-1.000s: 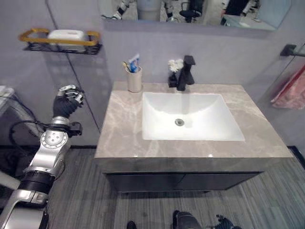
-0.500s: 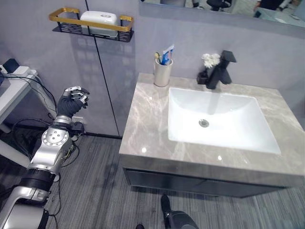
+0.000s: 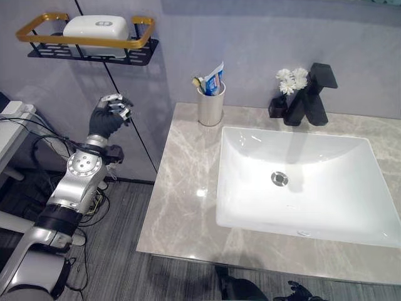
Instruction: Put brush and paste in cup on sink, flatten towel.
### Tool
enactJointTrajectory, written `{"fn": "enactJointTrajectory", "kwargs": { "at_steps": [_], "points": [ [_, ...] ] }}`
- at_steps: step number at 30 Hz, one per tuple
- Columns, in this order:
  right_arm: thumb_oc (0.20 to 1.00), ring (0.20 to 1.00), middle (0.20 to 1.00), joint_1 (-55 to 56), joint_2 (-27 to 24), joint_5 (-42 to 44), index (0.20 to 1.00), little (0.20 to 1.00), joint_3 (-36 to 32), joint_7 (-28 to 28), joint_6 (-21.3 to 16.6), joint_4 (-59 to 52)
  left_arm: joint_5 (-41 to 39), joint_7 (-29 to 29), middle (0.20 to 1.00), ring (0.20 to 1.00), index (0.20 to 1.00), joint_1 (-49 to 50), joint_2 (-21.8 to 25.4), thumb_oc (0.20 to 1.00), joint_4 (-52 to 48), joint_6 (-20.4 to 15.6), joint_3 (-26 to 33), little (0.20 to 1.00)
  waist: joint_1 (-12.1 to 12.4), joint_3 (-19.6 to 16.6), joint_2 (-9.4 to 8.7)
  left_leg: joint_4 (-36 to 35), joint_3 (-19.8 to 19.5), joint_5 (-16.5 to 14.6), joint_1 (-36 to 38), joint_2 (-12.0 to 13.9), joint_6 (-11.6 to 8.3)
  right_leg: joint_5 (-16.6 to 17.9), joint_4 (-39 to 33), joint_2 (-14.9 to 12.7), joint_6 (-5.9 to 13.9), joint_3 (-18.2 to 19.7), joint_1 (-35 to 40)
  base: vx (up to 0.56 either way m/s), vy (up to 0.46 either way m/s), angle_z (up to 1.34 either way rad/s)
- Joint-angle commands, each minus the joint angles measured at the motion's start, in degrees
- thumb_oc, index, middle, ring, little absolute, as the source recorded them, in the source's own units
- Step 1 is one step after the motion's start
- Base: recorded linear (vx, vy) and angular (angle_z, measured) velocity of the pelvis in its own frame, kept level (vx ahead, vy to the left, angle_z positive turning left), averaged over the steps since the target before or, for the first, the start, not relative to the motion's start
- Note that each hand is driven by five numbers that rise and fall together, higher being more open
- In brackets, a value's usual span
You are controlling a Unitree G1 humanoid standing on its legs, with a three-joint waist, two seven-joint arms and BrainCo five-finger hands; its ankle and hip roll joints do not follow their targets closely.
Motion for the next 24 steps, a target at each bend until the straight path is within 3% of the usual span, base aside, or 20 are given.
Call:
{"fn": "enactJointTrajectory", "kwargs": {
  "at_steps": [1,6,11,16,24],
  "points": [
    [1.000,1.000,1.000,2.6,-2.7,-0.4,1.000,1.000,-1.4,-0.8,0.1,2.3,-1.8,-2.1,0.200,0.200,0.200,0.3,2.2,0.200,-7.5,-3.7,2.5,0.200,-0.3,-0.2,2.22,0.2,1.0,4.2,2.8,1.7,-2.34,-1.7,4.8,-2.6,6.78,1.0,-3.1,0.08,-0.018,0.06],
    [1.000,1.000,1.000,4.2,-2.3,-2.5,1.000,1.000,-2.7,-0.2,0.9,5.4,-4.2,-5.4,0.200,0.200,0.200,6.4,1.6,0.200,-13.7,-2.6,3.3,0.200,-0.4,-0.7,3.18,0.2,1.5,4.8,3.6,1.6,-2.54,-2.3,4.6,-2.7,6.37,0.7,-2.0,0.04,-0.004,-0.03],
    [1.000,1.000,1.000,4.4,-2.0,-2.3,1.000,1.000,-2.7,0.4,1.0,7.0,-3.2,-5.7,0.200,0.200,0.200,5.5,1.1,0.200,-12.7,-2.0,1.3,0.200,-0.9,-0.4,3.90,0.2,1.6,5.0,3.2,1.6,-2.46,-2.7,5.2,-2.7,6.17,0.7,-2.4,0.01,0.001,0.05],
    [1.000,1.000,1.000,3.0,-1.7,-1.0,1.000,1.000,-1.1,0.2,0.7,6.0,2.7,-1.1,0.200,0.200,0.200,0.2,-3.1,0.200,-4.9,-1.5,0.2,0.200,-1.7,1.3,4.42,0.2,1.7,5.0,1.6,1.4,-2.24,-3.1,7.2,-2.6,6.00,1.3,-5.4,-0.02,0.005,-0.02],
    [1.000,1.000,1.000,1.7,-1.6,1.2,1.000,1.000,0.7,-0.6,0.0,2.9,7.4,3.1,0.200,0.200,0.200,-5.4,-5.4,0.200,3.4,-0.6,-0.3,0.200,-2.0,2.7,3.93,0.2,2.6,4.3,0.4,1.6,-2.09,-4.1,9.8,-1.6,5.74,2.0,-8.3,-0.02,-0.009,-0.12]
  ]
}}
